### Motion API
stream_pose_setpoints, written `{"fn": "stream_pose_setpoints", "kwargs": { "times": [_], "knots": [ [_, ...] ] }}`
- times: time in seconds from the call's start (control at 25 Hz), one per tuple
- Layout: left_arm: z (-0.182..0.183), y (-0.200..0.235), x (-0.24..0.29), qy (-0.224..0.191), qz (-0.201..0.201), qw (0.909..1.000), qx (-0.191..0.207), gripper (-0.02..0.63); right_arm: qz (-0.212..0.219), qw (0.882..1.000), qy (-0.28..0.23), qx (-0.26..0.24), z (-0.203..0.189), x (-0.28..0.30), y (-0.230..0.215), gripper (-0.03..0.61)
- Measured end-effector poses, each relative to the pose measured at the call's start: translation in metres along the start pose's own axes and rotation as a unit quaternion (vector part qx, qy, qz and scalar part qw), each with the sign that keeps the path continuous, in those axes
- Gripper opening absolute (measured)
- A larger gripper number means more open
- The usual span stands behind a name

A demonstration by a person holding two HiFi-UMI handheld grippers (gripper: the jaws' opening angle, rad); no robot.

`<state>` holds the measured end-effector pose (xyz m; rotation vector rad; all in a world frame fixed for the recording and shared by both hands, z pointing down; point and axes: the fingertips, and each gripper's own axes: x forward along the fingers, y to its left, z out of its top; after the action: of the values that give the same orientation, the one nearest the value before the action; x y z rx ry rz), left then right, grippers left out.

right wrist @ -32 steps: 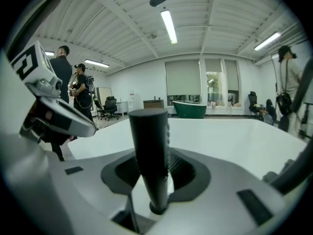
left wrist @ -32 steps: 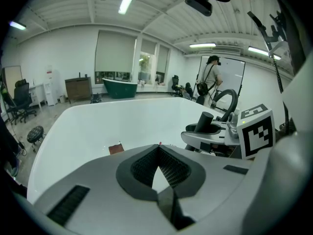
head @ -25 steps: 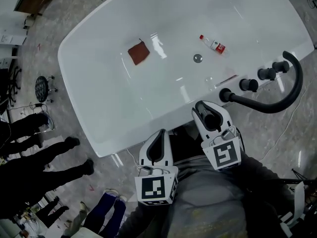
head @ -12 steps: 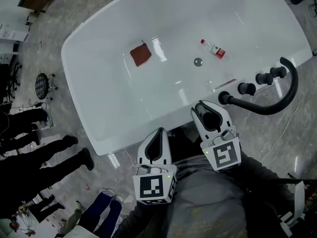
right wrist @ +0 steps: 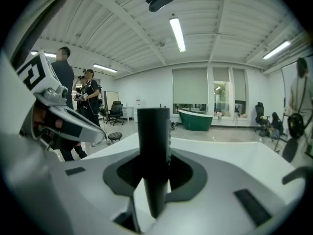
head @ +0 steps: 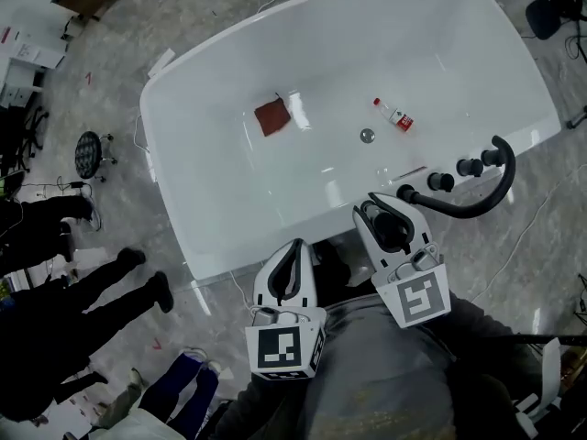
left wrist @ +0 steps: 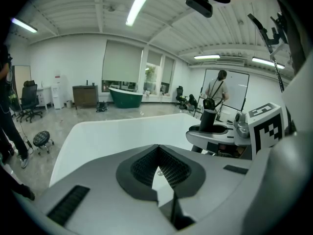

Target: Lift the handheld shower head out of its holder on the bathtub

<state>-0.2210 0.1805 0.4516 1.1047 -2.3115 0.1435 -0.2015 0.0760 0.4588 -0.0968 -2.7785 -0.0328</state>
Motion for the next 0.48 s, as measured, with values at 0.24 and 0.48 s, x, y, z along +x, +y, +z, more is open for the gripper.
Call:
{"fn": "stream_pose_setpoints", "kwargs": {
  "times": [0.24, 0.48],
  "knots": [
    [0.054, 0.005, -0.024, -0.044, 0.01, 0.999, 0.004, 0.003, 0.021, 0.999, -0.037, -0.018, 0.067, -0.016, 0.01, 0.112],
    [0.102, -0.005, -0.021, -0.095, -0.002, 0.9953, 0.015, 0.003, 0.038, 0.997, -0.052, -0.04, 0.109, -0.024, 0.001, 0.112]
  ]
}}
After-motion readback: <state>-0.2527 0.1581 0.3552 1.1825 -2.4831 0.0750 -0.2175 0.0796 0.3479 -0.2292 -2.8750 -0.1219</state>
